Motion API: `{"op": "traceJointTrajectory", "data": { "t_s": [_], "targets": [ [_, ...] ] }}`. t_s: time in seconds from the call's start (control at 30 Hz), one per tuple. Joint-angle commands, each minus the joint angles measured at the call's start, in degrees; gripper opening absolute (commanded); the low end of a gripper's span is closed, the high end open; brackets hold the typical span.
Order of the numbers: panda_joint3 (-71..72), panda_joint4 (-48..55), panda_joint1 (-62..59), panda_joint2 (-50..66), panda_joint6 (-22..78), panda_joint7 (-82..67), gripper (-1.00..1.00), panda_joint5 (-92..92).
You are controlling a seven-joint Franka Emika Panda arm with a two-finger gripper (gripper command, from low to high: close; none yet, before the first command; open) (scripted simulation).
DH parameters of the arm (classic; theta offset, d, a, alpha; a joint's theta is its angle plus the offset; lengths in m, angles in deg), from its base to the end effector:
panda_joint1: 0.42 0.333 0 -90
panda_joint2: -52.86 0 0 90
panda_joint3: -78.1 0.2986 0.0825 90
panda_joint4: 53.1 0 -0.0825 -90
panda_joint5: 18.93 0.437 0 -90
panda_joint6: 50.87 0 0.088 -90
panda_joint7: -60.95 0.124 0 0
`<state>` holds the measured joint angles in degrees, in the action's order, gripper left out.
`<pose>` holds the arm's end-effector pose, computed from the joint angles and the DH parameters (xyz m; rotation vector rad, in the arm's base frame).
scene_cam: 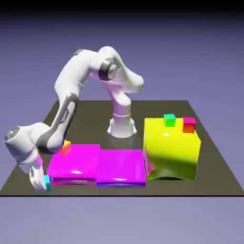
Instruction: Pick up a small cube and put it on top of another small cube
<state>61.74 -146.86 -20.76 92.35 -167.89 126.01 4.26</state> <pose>0.5713 -0.3799 0.1440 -1.6791 2.5216 0.4116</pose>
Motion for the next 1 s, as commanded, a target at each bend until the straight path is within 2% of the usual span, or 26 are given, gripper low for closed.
{"op": "traceJointTrajectory", "data": {
  "t_s": [0.0, 0.6, 0.7, 0.87, 0.9, 0.97],
  "targets": [
    [-1.0, -1.7, 1.2, -2.1, 0.4, -1.3, -1.00, -0.7],
    [-20.1, -37.2, 18.3, -39.3, 1.2, -31.0, -1.00, -24.2],
    [-20.0, -38.0, 17.2, -38.9, 0.1, -32.0, -1.00, -27.1],
    [-19.0, -43.3, 15.9, -32.4, -10.6, -35.0, -1.00, -23.1],
    [-19.0, -43.3, 15.9, -32.4, -10.6, -35.0, 1.00, -23.1],
    [-19.3, -42.1, 16.2, -33.9, -8.1, -34.3, 1.00, -24.0]
  ]
}}
